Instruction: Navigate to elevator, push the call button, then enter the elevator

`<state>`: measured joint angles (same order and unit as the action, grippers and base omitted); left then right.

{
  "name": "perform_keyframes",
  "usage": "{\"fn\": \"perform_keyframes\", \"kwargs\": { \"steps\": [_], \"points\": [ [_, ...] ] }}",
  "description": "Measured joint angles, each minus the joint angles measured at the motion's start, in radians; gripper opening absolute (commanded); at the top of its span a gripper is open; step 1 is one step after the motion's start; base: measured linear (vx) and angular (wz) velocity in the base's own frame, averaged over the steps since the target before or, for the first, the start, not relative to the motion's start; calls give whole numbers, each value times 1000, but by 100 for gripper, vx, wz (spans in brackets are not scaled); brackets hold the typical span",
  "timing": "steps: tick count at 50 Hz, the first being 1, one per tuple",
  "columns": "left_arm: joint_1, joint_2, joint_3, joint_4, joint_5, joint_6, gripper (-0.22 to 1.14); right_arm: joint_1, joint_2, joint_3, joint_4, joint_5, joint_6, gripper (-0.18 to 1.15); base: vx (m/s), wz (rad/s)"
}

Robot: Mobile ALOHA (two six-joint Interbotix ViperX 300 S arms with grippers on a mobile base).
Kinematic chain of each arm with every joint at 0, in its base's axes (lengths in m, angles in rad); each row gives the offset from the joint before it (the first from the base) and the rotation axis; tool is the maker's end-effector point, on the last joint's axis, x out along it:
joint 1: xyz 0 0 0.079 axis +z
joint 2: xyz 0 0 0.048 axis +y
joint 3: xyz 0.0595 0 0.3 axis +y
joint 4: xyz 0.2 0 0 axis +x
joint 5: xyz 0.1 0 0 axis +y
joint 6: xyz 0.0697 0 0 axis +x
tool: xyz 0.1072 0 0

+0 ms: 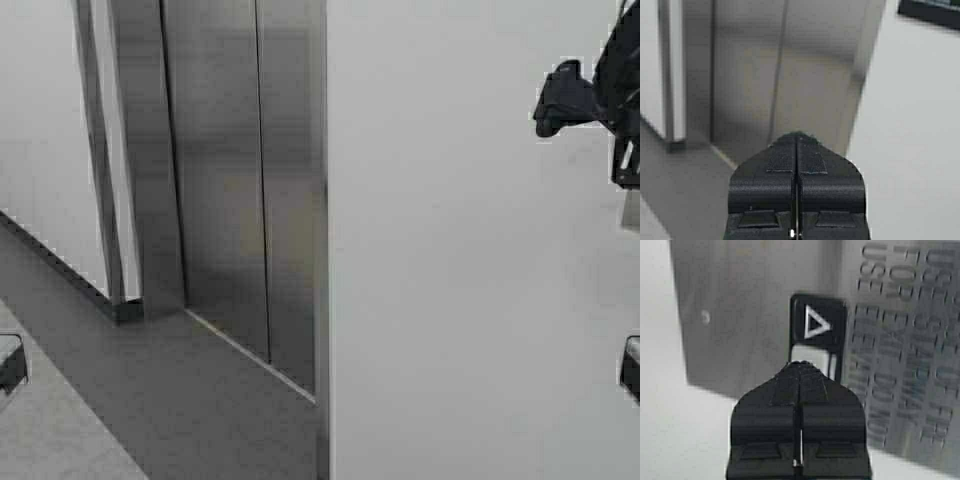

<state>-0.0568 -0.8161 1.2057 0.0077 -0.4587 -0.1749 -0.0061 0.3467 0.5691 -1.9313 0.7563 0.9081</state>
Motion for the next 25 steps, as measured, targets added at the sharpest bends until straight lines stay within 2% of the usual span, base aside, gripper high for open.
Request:
{"fn": "perform_keyframes", "kwargs": {
  "steps": [25],
  "points": [
    [2,9,0,2,12,3,3,-61,34,-23,-28,-3,-3,6,1,1]
  ]
}}
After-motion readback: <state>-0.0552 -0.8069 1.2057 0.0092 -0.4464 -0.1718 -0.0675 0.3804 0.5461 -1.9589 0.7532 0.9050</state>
